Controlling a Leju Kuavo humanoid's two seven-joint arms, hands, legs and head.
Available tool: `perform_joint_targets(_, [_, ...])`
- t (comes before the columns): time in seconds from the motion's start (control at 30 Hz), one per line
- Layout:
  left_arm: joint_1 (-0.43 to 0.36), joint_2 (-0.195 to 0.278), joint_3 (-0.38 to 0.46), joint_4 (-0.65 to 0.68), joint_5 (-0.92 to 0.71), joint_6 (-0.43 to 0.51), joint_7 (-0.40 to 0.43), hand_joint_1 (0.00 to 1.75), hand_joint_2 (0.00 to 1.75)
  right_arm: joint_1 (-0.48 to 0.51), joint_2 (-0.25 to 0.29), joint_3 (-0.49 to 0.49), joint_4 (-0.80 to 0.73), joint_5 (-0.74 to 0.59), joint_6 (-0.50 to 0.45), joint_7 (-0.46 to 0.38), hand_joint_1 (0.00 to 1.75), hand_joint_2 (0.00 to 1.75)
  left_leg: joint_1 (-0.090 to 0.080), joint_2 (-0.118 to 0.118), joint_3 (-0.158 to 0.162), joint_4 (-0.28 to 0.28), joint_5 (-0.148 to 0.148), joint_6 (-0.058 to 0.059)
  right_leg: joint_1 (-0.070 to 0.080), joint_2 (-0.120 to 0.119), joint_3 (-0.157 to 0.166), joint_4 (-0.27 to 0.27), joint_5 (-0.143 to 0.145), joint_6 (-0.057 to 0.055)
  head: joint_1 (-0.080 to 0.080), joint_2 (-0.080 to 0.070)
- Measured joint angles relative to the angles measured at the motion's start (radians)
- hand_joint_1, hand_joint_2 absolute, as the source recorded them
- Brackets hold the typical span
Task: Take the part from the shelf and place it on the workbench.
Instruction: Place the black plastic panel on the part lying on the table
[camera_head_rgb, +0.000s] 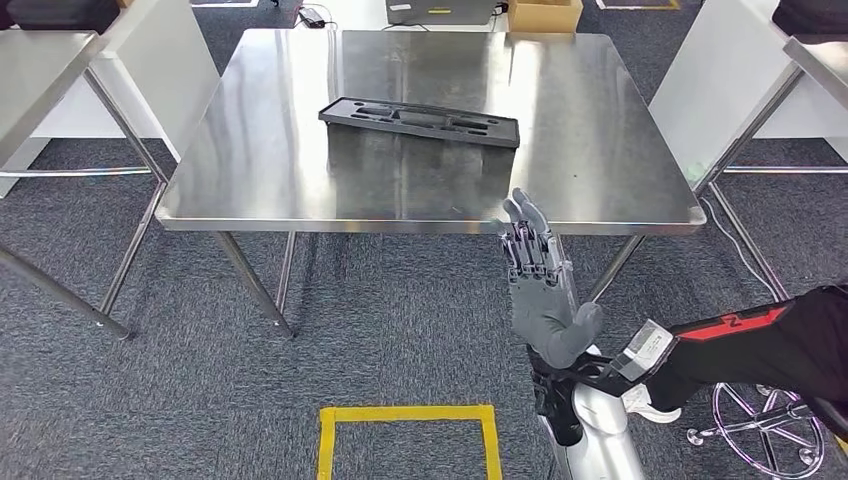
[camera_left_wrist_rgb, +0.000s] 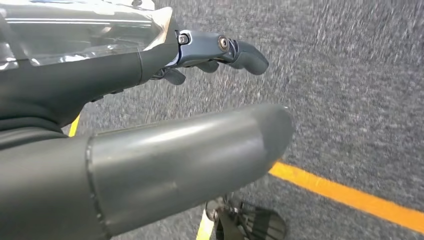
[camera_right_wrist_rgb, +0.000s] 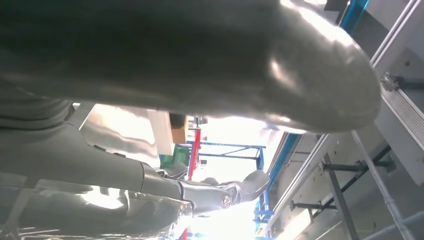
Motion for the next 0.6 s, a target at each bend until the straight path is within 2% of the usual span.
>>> perform_joint_targets(0.07, [0.000,0.001,0.000,0.000,0.000,0.000,0.000,0.00,0.00,0.003,0.000,-0.001,0.000,0.000,-0.001,0.000,0.00,0.00,-0.002,0.002,-0.020,0.000,0.015,0.006,-0.004,0.001,-0.045,0.126,-0.072,-0.007,0.003,0.000])
perform_joint_targets(0.1, [0.000,0.001,0.000,0.000,0.000,0.000,0.000,0.00,0.00,0.005,0.000,-0.001,0.000,0.000,-0.001,0.000,0.00,0.00,-0.002,0.003,-0.031,0.000,0.023,0.005,-0.006,0.001,-0.059,0.180,-0.095,-0.004,0.003,0.000])
perform_joint_targets(0.13, [0.001,0.001,0.000,0.000,0.000,-0.001,0.000,0.00,0.00,0.007,0.000,-0.002,0.000,0.000,-0.001,0.000,0.00,0.00,-0.002,0.004,-0.041,0.001,0.030,0.003,-0.009,0.001,-0.059,0.205,-0.101,0.003,0.003,0.000])
perform_joint_targets(0.17, [0.001,0.000,0.000,0.000,0.000,-0.001,0.000,0.00,0.00,0.008,0.000,-0.002,0.000,-0.001,-0.001,0.000,0.00,0.00,-0.002,0.005,-0.050,0.001,0.037,0.001,-0.011,0.001,-0.042,0.195,-0.091,0.014,0.003,0.000])
perform_joint_targets(0.2, [0.001,-0.001,0.000,0.000,0.000,-0.002,0.000,0.00,0.00,0.008,-0.001,-0.002,0.000,-0.001,-0.001,0.000,0.00,0.00,-0.001,0.005,-0.059,0.003,0.043,-0.003,-0.015,0.000,-0.003,0.145,-0.069,0.026,0.003,0.000])
perform_joint_targets(0.23, [0.001,-0.002,0.000,0.000,0.000,-0.003,0.000,0.00,0.00,0.007,-0.001,-0.002,0.000,0.000,-0.001,0.000,0.00,0.00,-0.001,0.005,-0.066,0.005,0.049,-0.007,-0.019,0.000,0.046,0.072,-0.049,0.036,0.003,0.000])
perform_joint_targets(0.27, [0.001,-0.002,0.000,0.000,0.000,-0.004,0.000,0.00,0.00,0.007,0.000,-0.002,0.000,0.000,-0.001,0.000,0.00,0.00,-0.001,0.004,-0.075,0.008,0.054,-0.013,-0.018,0.001,0.095,-0.003,-0.038,0.040,0.003,0.000])
perform_joint_targets(0.3, [0.001,-0.002,0.000,0.000,0.000,-0.005,0.000,0.00,0.00,0.007,0.000,-0.002,-0.001,0.000,-0.001,0.000,0.00,0.00,-0.002,0.004,-0.081,0.011,0.060,-0.020,-0.016,0.002,0.130,-0.059,-0.032,0.038,0.002,0.000])
perform_joint_targets(0.33, [0.001,-0.001,0.000,-0.001,0.000,-0.006,0.000,0.00,0.00,0.007,0.000,-0.002,-0.002,0.000,-0.001,-0.001,0.00,0.00,-0.003,0.004,-0.085,0.013,0.066,-0.026,-0.013,0.003,0.142,-0.090,-0.033,0.032,0.002,0.000])
perform_joint_targets(0.4, [0.001,-0.001,0.000,-0.001,0.000,-0.006,0.000,0.00,0.00,0.008,0.001,-0.004,-0.003,0.001,-0.001,-0.002,0.00,0.00,-0.003,0.004,-0.090,0.015,0.077,-0.037,-0.007,0.004,0.133,-0.095,-0.030,0.016,0.000,0.000])
perform_joint_targets(0.43, [0.002,0.000,0.000,-0.001,0.000,-0.006,0.000,0.00,0.00,0.008,0.001,-0.005,-0.003,0.001,-0.001,-0.002,0.00,0.00,-0.001,0.003,-0.094,0.019,0.074,-0.042,-0.011,0.004,0.127,-0.094,-0.026,0.007,0.000,0.000])
perform_joint_targets(0.47, [0.002,0.001,0.000,-0.001,0.000,-0.005,0.000,0.00,0.00,0.008,0.002,-0.005,-0.003,0.002,-0.001,-0.002,0.00,0.00,0.002,0.002,-0.102,0.034,0.056,-0.046,-0.013,0.003,0.122,-0.094,-0.019,-0.003,-0.001,0.000])
perform_joint_targets(0.5, [0.003,0.001,0.000,-0.001,0.000,-0.005,0.000,0.00,0.00,0.007,0.003,-0.006,-0.003,0.003,-0.001,-0.002,0.00,0.00,0.004,0.001,-0.114,0.065,0.023,-0.050,-0.016,0.002,0.117,-0.094,-0.012,-0.016,-0.002,0.000])
perform_joint_targets(0.53, [0.003,0.002,0.000,-0.001,0.000,-0.005,0.000,0.00,0.00,0.007,0.005,-0.006,-0.003,0.003,-0.001,-0.001,0.00,0.00,0.006,0.000,-0.132,0.117,-0.024,-0.053,-0.015,0.001,0.110,-0.093,-0.004,-0.026,-0.002,0.000])
perform_joint_targets(0.57, [0.003,0.002,0.000,-0.001,0.001,-0.005,0.000,0.00,0.00,0.007,0.006,-0.007,-0.003,0.004,-0.002,-0.001,0.00,0.00,0.007,-0.001,-0.152,0.181,-0.071,-0.056,-0.013,0.000,0.101,-0.093,0.004,-0.034,-0.003,0.000])
perform_joint_targets(0.6, [0.003,0.002,0.000,-0.001,0.001,-0.004,0.001,0.00,0.00,0.007,0.006,-0.007,-0.003,0.004,-0.002,0.000,0.00,0.00,0.007,-0.002,-0.169,0.244,-0.104,-0.058,-0.010,-0.001,0.092,-0.091,0.011,-0.038,-0.004,0.000])
